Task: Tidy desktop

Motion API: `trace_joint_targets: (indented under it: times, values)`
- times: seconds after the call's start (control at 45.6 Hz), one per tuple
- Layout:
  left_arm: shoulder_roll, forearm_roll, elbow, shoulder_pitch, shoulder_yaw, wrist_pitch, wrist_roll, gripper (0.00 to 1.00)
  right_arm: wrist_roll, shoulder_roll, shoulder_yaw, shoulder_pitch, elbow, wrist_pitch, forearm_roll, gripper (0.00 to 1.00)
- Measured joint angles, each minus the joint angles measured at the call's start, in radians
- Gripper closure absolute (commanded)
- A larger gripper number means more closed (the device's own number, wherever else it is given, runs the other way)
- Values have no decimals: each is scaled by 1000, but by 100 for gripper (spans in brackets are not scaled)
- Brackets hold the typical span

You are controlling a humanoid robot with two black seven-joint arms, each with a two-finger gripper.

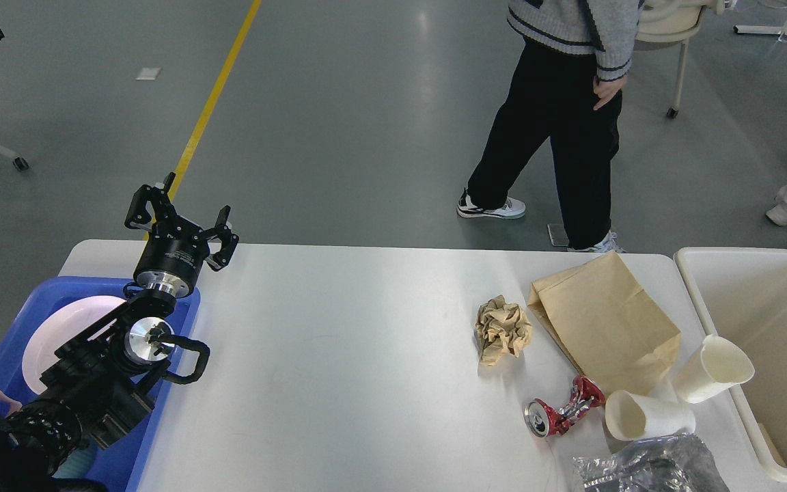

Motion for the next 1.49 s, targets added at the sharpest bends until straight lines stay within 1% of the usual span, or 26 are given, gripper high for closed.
trace_joint_targets:
  times: [0.11, 0.219, 0.329, 0.416, 0.504, 0.57, 0.635, 0.854, 1.315, 1.38, 1.49]
  values:
    - [0, 0, 0, 0, 0, 0, 0, 2, 0, -55, -6, 11, 30, 15, -45, 100]
    - [0, 0, 0, 0, 0, 0, 0, 2, -5, -154, -15, 21, 67, 74, -186, 100]
    - [0, -1, 0, 0, 0, 0, 0, 2, -17, -278, -21, 50, 81, 195, -378, 100]
    - [0, -1, 0, 0, 0, 0, 0, 2, -24, -399, -22, 92, 82, 330, -543, 100]
    - [0, -1, 0, 0, 0, 0, 0, 2, -27, -502, -15, 142, 78, 443, -665, 100]
    - [0, -1, 0, 0, 0, 0, 0, 2, -28, -556, -5, 168, 74, 495, -718, 100]
    - [0, -1, 0, 0, 0, 1, 0, 2, -31, -586, 5, 179, 73, 519, -741, 100]
    - [0, -1, 0, 0, 0, 1, 0, 2, -53, -612, 43, 183, 72, 530, -751, 100]
    - [0, -1, 0, 0, 0, 1, 0, 2, -60, -599, 68, 185, 53, 529, -751, 100]
    - [0, 0, 0, 0, 0, 1, 0, 2, -78, -597, 106, 188, 37, 536, -751, 100]
    - [0, 0, 0, 0, 0, 1, 0, 2, -133, -587, 227, 193, -17, 579, -751, 100]
